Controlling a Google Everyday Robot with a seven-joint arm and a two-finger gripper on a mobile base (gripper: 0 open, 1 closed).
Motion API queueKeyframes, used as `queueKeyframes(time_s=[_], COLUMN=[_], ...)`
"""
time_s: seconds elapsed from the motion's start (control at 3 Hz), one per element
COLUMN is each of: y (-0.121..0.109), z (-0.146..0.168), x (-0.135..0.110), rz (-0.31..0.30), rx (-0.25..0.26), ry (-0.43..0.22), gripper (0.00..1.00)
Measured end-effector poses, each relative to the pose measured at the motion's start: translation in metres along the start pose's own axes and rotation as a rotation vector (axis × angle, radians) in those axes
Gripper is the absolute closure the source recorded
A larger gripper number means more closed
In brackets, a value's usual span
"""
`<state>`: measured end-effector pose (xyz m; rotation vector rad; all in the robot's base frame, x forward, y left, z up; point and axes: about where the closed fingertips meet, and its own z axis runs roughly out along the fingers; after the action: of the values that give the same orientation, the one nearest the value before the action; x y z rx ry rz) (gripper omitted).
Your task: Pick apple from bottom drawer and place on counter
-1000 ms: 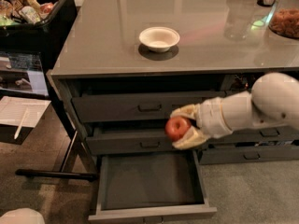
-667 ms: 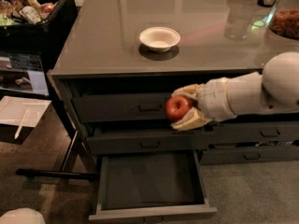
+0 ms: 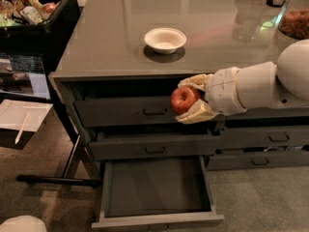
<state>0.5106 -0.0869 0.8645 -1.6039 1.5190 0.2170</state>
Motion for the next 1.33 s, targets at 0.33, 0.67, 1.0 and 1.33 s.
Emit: queueKeyframes(time_s=[0.33,0.67,1.0,1.33], y=[-0.015,-0.038,-0.04,-0.042], z=[0.01,0.036,0.038,0.038], x=[0.006,0.03,0.03,0.026], rz=[0.016,0.048,0.047,0.058], rx=[0.036,0.085,0.092,0.102], ry=[-0.005,0.008,0.008,-0.019], gripper=[1.0,1.0,1.0,1.0])
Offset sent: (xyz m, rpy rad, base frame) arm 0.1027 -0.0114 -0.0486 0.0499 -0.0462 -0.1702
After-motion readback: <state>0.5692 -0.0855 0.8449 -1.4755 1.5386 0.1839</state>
